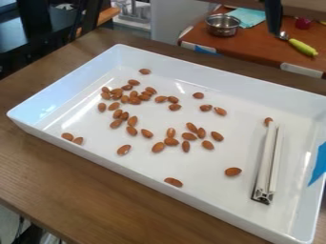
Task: Sweep into pile
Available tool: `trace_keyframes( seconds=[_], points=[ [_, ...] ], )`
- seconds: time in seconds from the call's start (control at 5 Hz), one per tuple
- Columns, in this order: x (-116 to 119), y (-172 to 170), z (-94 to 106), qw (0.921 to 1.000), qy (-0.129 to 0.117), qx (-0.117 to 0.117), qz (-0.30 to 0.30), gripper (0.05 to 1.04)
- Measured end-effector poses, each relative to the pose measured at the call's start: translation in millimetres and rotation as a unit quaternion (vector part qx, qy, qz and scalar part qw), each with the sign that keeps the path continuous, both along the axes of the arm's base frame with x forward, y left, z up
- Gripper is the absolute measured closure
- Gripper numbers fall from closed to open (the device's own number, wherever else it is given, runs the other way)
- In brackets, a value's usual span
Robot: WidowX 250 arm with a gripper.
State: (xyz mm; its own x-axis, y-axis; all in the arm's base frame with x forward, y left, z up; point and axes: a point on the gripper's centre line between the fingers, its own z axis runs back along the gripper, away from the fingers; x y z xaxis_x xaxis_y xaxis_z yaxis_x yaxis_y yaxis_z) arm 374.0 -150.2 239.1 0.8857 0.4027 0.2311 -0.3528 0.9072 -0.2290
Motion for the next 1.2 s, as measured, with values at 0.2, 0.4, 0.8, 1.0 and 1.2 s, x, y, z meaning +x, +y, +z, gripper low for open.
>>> trace_keyframes(
  seconds=[0.2,0.4,0.8,1.0,1.2],
  points=[
    [1,-1,-19.4,0.9996,0.025,0.009,-0.001,0.085],
    [-2,-1,-39.6,0.9988,0.044,0.010,-0.021,0.085],
    [-6,10,-61.5,0.9988,0.038,0.014,-0.029,0.085],
    [-8,11,-75.6,0.9988,0.038,0.015,-0.029,0.085],
    [-15,10,-87.3,0.9987,0.035,0.018,-0.034,0.085]
  ],
)
